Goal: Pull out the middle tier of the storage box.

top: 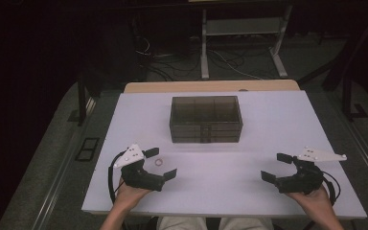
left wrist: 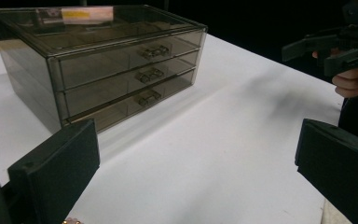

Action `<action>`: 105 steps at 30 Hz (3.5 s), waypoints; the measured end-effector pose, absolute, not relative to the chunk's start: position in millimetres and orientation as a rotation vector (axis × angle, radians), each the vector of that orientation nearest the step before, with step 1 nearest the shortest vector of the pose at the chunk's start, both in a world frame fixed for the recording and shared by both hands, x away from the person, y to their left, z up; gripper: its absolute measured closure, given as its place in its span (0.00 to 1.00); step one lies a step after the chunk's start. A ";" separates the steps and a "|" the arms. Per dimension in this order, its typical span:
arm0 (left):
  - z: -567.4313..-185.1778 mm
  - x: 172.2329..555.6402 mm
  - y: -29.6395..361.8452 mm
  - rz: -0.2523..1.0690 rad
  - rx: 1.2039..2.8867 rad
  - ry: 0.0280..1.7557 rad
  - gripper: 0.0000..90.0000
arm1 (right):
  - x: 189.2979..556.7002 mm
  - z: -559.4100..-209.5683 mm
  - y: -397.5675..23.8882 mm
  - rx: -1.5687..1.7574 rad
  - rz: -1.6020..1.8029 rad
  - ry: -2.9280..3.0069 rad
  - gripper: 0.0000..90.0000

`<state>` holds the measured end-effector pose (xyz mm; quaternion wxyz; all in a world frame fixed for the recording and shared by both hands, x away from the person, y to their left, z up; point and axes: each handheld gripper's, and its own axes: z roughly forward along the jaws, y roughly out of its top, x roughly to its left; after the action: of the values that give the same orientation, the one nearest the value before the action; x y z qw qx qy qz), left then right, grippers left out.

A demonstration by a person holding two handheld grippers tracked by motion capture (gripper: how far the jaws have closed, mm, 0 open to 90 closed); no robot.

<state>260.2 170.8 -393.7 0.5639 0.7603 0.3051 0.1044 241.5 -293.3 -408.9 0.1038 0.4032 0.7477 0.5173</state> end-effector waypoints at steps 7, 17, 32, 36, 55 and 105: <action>-387.0 257.6 164.3 0.220 1.814 0.698 0.00 | 241.6 -408.6 -294.0 1.192 1.527 2.201 0.01; -380.9 265.2 155.3 0.181 1.834 0.700 0.00 | 241.8 -409.1 -292.9 1.195 1.522 2.207 0.01; -377.6 280.7 134.5 0.122 1.813 0.705 0.00 | 241.7 -409.4 -292.4 1.189 1.515 2.219 0.01; -378.5 283.3 131.1 0.110 1.805 0.713 0.00 | 241.8 -409.6 -292.2 1.186 1.511 2.221 0.01; -387.0 297.0 114.3 0.050 1.777 0.747 0.00 | 241.5 -409.7 -291.4 1.179 1.505 2.229 0.01; -429.2 323.4 100.4 -0.262 1.452 1.052 0.00 | 241.7 -410.4 -290.1 1.171 1.500 2.241 0.01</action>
<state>323.4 100.4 -429.2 0.6168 0.6308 0.4569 -0.1137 241.7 -290.1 -410.4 0.1006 0.3964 0.7583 0.5077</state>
